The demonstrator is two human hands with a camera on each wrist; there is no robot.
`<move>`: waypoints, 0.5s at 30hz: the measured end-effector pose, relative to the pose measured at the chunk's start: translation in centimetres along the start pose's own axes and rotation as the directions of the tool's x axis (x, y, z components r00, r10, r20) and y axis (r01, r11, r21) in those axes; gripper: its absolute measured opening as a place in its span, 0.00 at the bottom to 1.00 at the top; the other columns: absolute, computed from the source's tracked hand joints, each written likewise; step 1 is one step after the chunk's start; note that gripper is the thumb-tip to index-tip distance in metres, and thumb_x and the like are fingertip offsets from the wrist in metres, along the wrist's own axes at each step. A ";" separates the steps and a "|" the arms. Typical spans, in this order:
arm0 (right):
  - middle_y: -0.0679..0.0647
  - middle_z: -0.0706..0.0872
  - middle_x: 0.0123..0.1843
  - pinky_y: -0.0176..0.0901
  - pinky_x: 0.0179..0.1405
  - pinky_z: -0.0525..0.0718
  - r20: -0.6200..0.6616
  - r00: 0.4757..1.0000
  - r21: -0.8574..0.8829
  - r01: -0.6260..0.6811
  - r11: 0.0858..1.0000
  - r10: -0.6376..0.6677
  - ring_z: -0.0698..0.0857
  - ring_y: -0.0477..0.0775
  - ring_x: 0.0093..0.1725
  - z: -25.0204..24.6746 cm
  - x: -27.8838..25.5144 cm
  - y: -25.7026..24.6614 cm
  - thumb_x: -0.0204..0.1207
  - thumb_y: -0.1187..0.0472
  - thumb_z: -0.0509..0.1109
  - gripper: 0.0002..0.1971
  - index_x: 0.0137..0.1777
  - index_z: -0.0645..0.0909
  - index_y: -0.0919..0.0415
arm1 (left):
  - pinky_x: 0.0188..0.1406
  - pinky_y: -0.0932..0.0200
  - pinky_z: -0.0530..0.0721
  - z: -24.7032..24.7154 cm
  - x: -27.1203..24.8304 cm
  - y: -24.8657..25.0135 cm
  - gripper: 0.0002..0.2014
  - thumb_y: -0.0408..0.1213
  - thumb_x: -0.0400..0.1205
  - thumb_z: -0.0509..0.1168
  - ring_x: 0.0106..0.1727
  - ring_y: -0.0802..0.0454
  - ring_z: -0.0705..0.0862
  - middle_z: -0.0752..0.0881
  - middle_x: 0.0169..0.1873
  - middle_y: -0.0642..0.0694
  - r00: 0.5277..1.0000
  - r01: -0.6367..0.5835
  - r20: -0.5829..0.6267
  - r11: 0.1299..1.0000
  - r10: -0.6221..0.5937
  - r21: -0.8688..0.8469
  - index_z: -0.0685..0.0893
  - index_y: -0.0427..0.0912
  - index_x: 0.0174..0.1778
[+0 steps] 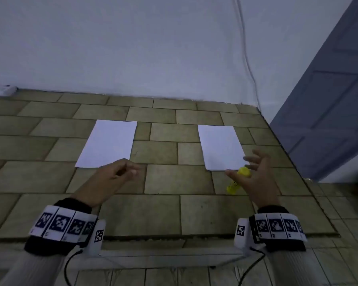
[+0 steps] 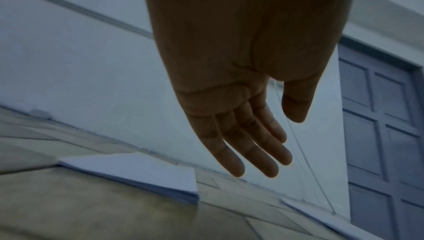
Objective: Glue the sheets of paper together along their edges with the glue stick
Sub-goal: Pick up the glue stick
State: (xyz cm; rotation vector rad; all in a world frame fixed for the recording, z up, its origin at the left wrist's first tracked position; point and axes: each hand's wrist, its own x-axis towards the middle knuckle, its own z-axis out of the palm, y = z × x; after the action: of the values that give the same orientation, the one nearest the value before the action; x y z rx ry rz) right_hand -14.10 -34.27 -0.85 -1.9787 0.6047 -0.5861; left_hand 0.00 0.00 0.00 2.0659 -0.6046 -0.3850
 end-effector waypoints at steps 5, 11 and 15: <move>0.54 0.80 0.52 0.44 0.47 0.76 0.131 0.980 -0.173 -0.128 0.977 0.151 0.80 0.56 0.55 0.2 -0.8 2.0 0.63 0.65 0.83 0.29 0.63 0.75 0.61 | 0.55 0.55 0.82 0.0 0.4 -1.9 0.07 0.43 0.85 0.63 0.51 0.61 0.87 0.90 0.46 0.54 0.998 0.064 0.008 0.997 -0.064 -0.030 0.85 0.52 0.54; 0.58 0.81 0.47 0.46 0.47 0.76 0.182 0.966 -0.334 -0.116 0.935 0.185 0.83 0.63 0.54 0.3 -0.5 2.0 0.69 0.67 0.79 0.15 0.44 0.74 0.58 | 0.51 0.59 0.80 0.3 0.6 -2.1 0.07 0.42 0.85 0.63 0.49 0.60 0.87 0.90 0.44 0.52 0.999 0.048 -0.004 0.997 -0.049 -0.053 0.85 0.49 0.55; 0.52 0.82 0.48 0.40 0.44 0.76 0.293 0.955 -0.359 0.064 0.931 0.047 0.84 0.54 0.50 1.3 -0.5 -1.4 0.72 0.60 0.77 0.16 0.56 0.77 0.60 | 0.51 0.59 0.82 1.1 1.1 -0.6 0.07 0.41 0.85 0.63 0.47 0.60 0.87 0.89 0.42 0.54 1.000 -0.001 -0.029 0.996 -0.001 -0.092 0.85 0.48 0.54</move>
State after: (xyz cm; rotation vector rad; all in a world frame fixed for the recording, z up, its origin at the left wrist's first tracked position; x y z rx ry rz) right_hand -13.42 -32.49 -0.20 -2.3635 0.5445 -0.1753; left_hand 0.53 -1.09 -1.11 1.9798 -0.5592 -0.3759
